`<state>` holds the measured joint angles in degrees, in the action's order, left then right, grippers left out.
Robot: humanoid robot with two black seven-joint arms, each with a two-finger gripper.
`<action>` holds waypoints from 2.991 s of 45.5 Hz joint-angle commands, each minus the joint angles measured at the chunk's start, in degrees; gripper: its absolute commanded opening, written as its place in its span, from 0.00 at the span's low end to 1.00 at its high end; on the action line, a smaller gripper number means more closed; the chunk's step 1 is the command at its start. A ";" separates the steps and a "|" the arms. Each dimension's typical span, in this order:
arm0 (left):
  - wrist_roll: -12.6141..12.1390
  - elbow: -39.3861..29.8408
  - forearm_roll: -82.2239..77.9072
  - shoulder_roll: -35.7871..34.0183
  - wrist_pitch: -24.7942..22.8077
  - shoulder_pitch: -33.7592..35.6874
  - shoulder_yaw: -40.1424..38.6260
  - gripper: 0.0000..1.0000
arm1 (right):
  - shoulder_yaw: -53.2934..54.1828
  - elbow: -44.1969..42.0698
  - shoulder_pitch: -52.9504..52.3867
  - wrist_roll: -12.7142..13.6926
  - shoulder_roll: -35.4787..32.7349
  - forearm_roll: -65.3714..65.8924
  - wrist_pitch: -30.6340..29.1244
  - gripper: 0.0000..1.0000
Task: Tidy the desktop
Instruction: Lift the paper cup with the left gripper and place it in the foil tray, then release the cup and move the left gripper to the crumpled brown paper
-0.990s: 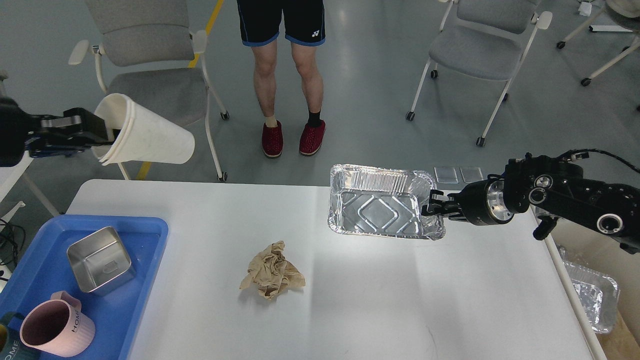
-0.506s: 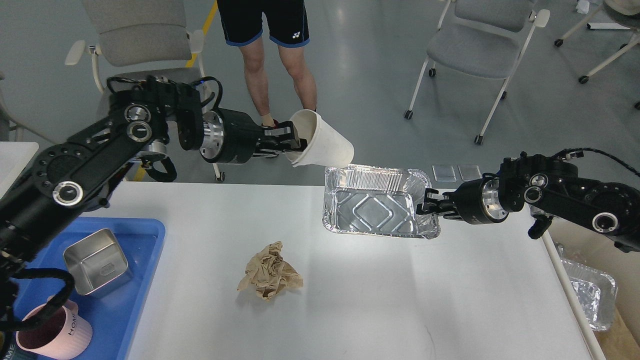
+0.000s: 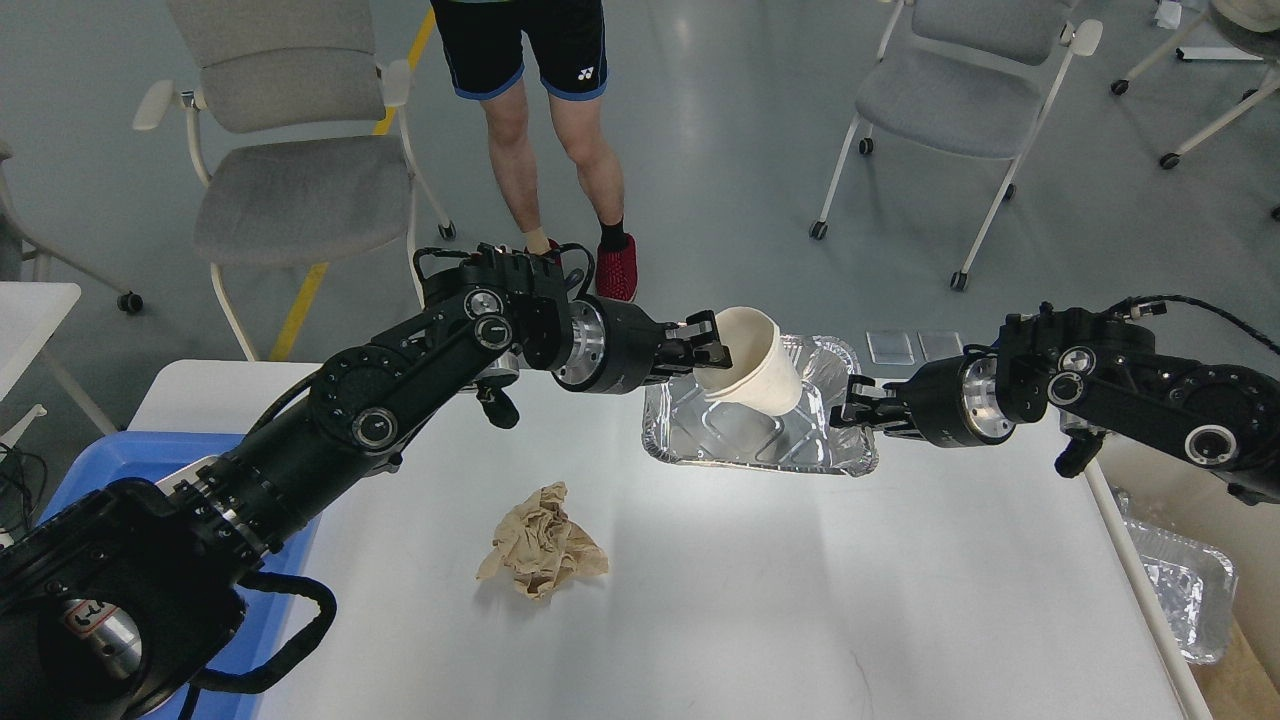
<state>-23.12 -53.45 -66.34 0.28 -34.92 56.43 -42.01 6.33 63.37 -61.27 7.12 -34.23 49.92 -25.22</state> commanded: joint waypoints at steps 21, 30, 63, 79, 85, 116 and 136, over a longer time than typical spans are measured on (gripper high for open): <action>-0.70 -10.60 0.86 -8.26 1.88 1.05 0.00 0.97 | 0.00 0.00 0.54 -0.09 -0.31 0.00 0.09 0.00; -0.78 -27.91 1.04 -24.69 1.26 -0.87 3.68 0.97 | 0.00 -0.09 0.63 -0.09 0.04 0.09 0.09 0.00; 8.18 -43.05 8.68 -69.53 -0.05 -16.35 2.98 0.97 | 0.00 -0.27 1.07 -0.09 1.54 0.09 0.09 0.00; 10.91 -37.70 8.69 -62.69 2.22 -20.13 4.13 0.97 | 0.00 -0.18 1.33 -0.09 1.71 0.09 0.17 0.00; 9.59 -33.04 7.89 -54.26 4.60 -21.62 4.57 0.97 | 0.09 -0.18 1.33 -0.09 1.62 0.09 0.17 0.00; 2.64 -11.94 3.41 -24.54 12.07 -21.71 14.67 0.97 | 1.32 -0.09 3.35 -0.09 1.45 0.09 0.17 0.00; 9.14 -5.43 -1.33 -17.07 16.81 -21.62 16.69 0.77 | 1.32 0.00 3.44 -0.09 1.01 0.00 0.17 0.00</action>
<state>-17.47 -59.06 -64.45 -17.65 -20.69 34.78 -26.96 7.65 63.35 -57.90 7.04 -33.20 49.93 -25.05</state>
